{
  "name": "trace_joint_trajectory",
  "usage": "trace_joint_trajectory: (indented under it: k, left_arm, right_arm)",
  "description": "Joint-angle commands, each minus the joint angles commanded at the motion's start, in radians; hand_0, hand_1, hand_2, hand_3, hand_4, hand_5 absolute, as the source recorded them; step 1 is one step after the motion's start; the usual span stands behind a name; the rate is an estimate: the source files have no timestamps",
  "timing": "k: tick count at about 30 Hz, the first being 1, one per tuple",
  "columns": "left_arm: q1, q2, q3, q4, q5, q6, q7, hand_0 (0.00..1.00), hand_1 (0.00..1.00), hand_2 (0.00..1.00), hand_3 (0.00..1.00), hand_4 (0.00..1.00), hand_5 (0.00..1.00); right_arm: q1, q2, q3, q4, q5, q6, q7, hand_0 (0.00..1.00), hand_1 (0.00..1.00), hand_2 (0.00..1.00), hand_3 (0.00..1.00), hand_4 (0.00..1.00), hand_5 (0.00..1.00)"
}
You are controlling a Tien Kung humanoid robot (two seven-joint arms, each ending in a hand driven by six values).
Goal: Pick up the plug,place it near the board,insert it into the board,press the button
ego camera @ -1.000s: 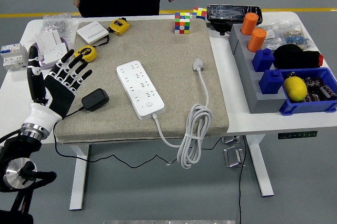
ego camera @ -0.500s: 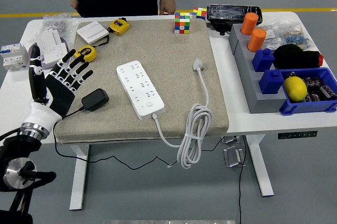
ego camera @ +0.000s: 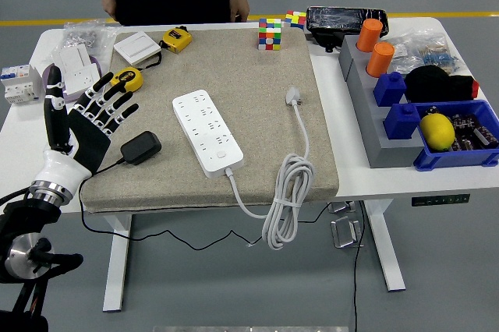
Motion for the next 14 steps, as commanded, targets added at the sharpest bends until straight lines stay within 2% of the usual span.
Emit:
trace_joint_trajectory:
  k: [14]
  left_arm:
    - [-0.006,0.000,0.008,-0.004,0.022,0.000,0.002,0.727,0.788,0.773,0.785,0.998,0.995]
  right_arm:
    - [0.007,0.007,0.019,-0.002,0.001,-0.003,0.003,0.817,0.784,0.753,0.749,0.998,0.998]
